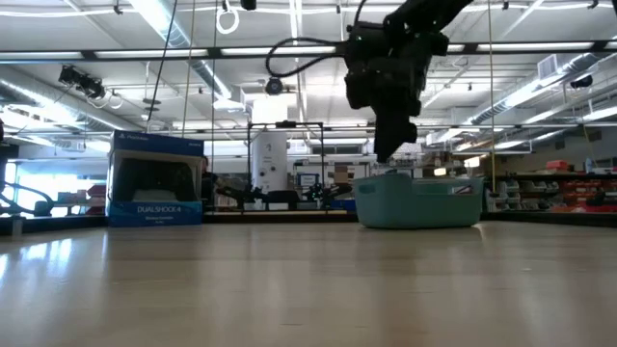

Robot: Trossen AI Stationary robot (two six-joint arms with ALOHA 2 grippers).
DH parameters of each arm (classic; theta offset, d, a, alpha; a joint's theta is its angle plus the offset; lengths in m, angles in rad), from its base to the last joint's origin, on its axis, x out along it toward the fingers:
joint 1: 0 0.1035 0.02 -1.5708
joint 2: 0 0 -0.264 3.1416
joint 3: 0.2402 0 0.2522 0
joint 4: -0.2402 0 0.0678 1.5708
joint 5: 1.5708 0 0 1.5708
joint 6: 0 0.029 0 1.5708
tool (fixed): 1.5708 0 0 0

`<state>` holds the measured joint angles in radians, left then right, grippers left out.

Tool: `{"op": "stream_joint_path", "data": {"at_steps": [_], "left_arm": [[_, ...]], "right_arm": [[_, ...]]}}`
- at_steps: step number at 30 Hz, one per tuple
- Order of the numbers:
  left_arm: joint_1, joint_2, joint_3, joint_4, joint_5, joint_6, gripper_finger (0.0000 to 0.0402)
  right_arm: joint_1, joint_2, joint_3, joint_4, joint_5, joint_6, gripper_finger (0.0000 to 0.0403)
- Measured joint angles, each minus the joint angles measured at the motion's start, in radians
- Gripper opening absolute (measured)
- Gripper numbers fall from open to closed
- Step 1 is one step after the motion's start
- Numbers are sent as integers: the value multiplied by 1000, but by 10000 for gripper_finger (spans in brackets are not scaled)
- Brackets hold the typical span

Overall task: Pick and place USB-C Cables
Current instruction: Move the green bin to the center of the table

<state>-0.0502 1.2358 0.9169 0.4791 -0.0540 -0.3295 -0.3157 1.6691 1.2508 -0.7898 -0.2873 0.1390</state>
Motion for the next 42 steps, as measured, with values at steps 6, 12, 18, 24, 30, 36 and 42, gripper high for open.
{"op": "stream_joint_path", "data": {"at_steps": [6,12,18,24,30,36,42], "left_arm": [[0,0,0,0,46,0,16],[1,0,0,0,52,1,16],[8,0,0,1,51,1,16],[8,0,0,1,41,3,16],[8,0,0,2,39,4,16],[8,0,0,2,4,4,16],[8,0,0,3,2,12,16]], "right_arm": [[2,0,85,-35,16,-37,136],[-98,-3,144,-141,340,-155,136],[-275,-2,101,-242,407,-126,136],[-389,-2,90,-267,399,-528,138],[-396,-1,89,-228,380,-937,139],[-349,20,90,-108,313,-1057,147],[-303,86,89,-128,315,-1067,171]]}}
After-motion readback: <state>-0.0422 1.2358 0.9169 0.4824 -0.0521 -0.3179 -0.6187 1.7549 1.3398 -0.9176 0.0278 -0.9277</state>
